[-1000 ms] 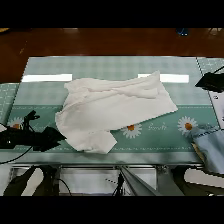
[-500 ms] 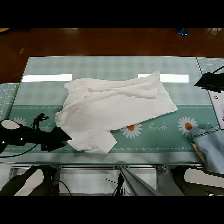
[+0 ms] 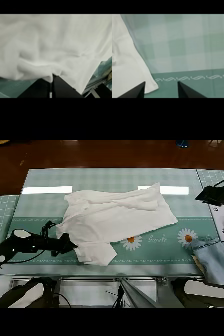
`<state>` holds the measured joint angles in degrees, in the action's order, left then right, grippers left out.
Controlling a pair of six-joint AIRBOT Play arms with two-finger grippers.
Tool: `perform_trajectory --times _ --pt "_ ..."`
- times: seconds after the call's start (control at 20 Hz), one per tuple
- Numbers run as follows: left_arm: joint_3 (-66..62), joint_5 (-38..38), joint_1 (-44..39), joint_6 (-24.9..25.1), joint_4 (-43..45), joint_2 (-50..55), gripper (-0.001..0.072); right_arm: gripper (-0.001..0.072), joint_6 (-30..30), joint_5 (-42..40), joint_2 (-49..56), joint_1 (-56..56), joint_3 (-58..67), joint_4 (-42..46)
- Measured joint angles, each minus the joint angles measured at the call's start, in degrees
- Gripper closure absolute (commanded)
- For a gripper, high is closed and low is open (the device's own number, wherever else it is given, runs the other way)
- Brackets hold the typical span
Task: Fold the shirts.
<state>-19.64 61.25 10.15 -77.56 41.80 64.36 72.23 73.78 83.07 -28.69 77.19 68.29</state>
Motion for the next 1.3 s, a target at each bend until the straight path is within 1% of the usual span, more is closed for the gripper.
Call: perform_trajectory --times 0.1,0.35,0.6,0.7,0.75,0.8,0.9,1.0,1.15,1.3 --pt "0.0 0.0 -0.2 0.9 -0.2 0.1 0.0679 0.0165 -0.3 1.2 1.3 -2.4 -1.9 -2.8" --pt "0.0 0.0 -0.4 1.8 -0.4 0.2 0.0679 0.0165 -2.0 2.5 4.5 -5.1 -10.4 -8.2" --pt "0.0 0.0 -0.4 2.1 -0.4 0.2 0.0679 0.0171 -4.4 -1.7 7.1 -3.5 -16.8 -13.5" --pt "0.0 0.0 -0.4 2.1 -0.5 0.2 0.0679 0.0190 -4.4 -3.7 7.4 -2.4 -18.3 -15.1" --pt "0.0 0.0 -0.4 2.1 -0.5 0.2 0.0679 0.0240 -4.3 -4.8 7.5 -1.5 -18.7 -16.1" --pt "0.0 0.0 -0.4 2.1 -0.5 0.2 0.0679 0.0274 -4.3 -6.1 7.5 -0.4 -19.1 -16.2" --pt "-0.1 -0.1 -0.4 2.1 -0.5 0.2 0.0679 0.0430 -3.8 -8.6 7.7 2.0 -19.6 -16.3" --pt "-0.9 -0.7 -0.4 2.3 -0.3 0.3 0.0680 0.0676 -3.3 -9.8 7.8 4.2 -19.8 -16.0" --pt "-4.3 -1.0 -0.4 2.6 0.1 0.2 0.0680 0.0676 -2.9 -9.1 7.8 5.6 -17.9 -15.6" --pt "-12.2 1.8 -0.4 3.0 -0.5 -0.9 0.0680 0.0677 -4.5 -3.7 6.1 5.4 -11.4 -16.9"
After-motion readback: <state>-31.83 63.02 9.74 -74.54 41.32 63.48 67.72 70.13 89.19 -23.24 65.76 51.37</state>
